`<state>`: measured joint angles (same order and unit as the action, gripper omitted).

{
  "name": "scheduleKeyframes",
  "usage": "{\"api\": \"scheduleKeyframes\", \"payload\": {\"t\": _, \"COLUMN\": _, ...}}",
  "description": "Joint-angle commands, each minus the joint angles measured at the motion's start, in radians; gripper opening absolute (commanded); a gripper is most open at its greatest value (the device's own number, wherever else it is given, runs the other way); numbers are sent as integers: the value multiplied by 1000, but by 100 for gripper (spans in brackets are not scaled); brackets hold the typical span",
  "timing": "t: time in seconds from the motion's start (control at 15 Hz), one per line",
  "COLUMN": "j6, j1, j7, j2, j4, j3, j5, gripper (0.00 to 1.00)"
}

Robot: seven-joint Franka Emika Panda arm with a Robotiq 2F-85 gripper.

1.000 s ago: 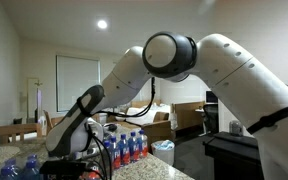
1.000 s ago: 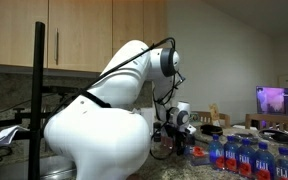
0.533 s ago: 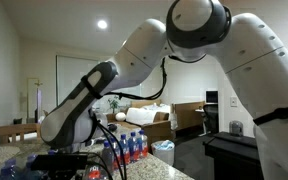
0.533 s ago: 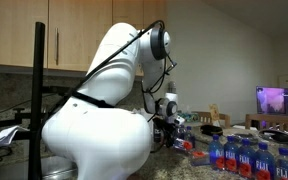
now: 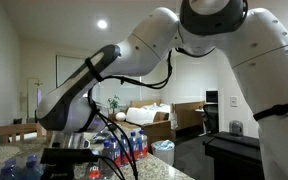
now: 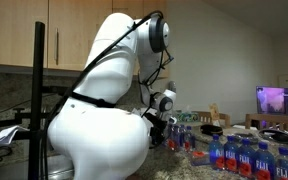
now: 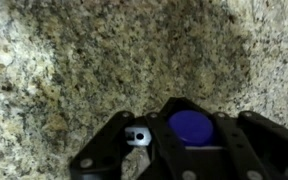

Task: Pick up the bottles laying on the table and put them upright on the left and right side of the table

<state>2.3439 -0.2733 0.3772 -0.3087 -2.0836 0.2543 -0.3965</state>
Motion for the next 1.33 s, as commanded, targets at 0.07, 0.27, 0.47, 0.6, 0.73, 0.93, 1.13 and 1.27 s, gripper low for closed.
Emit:
{"api": "scheduleKeyframes", "payload": {"t": 0.07, "j6": -264, "j1": 76, "j7": -252, "j2": 65, "j4": 27, "j3": 25, "j5": -88, "gripper": 5}}
{"api": "scheduleKeyframes", "payload": {"t": 0.27, "j6": -495, "j1": 59, "j7": -162, "j2": 80, "j4": 108, "j3": -9, "j5": -14, "gripper": 5}}
{"api": "scheduleKeyframes", "payload": {"t": 0.47, "j6": -475, "j1": 48, "j7": -170, "j2": 71, "j4": 121, "j3": -20, "j5": -8, "gripper": 10}}
{"api": "scheduleKeyframes", "payload": {"t": 0.6, "j6": -484, "j1": 48, "j7": -167, "j2": 76, "j4": 129, "j3": -22, "j5": 0, "gripper": 10}}
{"api": "scheduleKeyframes", "payload": {"t": 0.73, "j6": -484, "j1": 47, "j7": -167, "j2": 75, "j4": 129, "j3": -22, "j5": 3, "gripper": 10}}
{"api": "scheduleKeyframes", "payload": {"t": 0.93, "j6": -639, "j1": 72, "j7": -212, "j2": 44, "j4": 165, "j3": -13, "j5": -90, "gripper": 6}}
{"api": "scheduleKeyframes", "payload": {"t": 1.13, "j6": -797, "j1": 71, "j7": -136, "j2": 38, "j4": 186, "j3": -23, "j5": -165, "gripper": 5}}
{"api": "scheduleKeyframes", "payload": {"t": 1.27, "j6": -866, "j1": 65, "j7": -59, "j2": 39, "j4": 199, "j3": -35, "j5": -221, "gripper": 5}}
